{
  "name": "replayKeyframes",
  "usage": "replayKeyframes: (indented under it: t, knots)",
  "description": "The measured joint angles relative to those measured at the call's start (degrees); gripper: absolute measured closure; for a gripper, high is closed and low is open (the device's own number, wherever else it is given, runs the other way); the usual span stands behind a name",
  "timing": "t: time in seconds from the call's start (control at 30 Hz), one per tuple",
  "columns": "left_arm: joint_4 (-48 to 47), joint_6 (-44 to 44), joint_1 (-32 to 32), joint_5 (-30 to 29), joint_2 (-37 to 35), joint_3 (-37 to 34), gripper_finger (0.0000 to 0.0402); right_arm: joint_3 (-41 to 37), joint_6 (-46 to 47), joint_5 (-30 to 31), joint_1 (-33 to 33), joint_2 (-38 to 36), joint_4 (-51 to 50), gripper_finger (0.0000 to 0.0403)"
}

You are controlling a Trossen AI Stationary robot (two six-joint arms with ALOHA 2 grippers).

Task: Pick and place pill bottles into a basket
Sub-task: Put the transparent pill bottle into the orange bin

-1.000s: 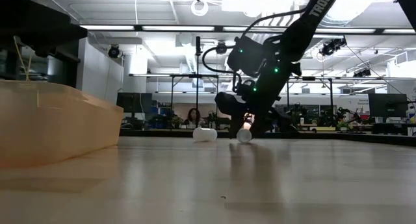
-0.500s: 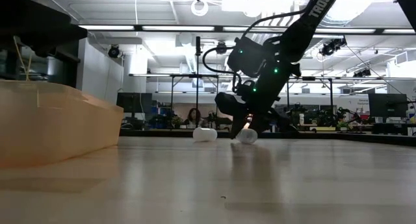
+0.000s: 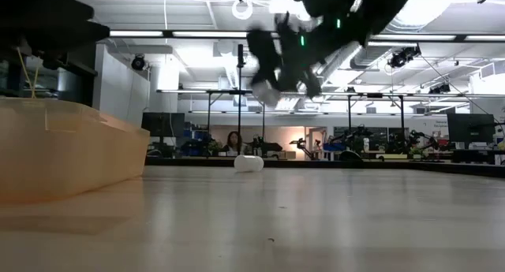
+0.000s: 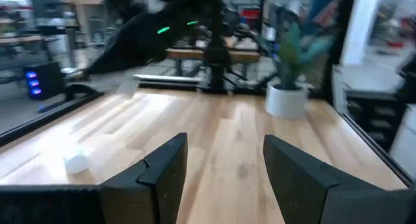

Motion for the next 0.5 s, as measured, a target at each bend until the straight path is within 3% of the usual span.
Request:
replayKeyframes:
  t: [0.1,0.17,0.37,0.5]
  knots:
    - [2.56,-0.24,2.73,-0.83,0.00,0.00,0.0165,0.02,-9.96,1.28,3.21,-0.31,14.81,0.0269]
    - [4.64,-0.17,5.49,2.04,0.00,0.00,0.0165,0.02,-15.32,-1.14,4.63,0.52,25.26,0.0269]
    - [10.58,0.22,17.14,20.15,0.00,0.10,0.0165,0.11,-22.98,-17.13,5.18,2.02,46.38,0.0269]
    - [12.55,0.80,25.21,32.95,0.00,2.73,0.0165,0.11,-24.50,-23.17,5.12,2.44,50.04,0.0269]
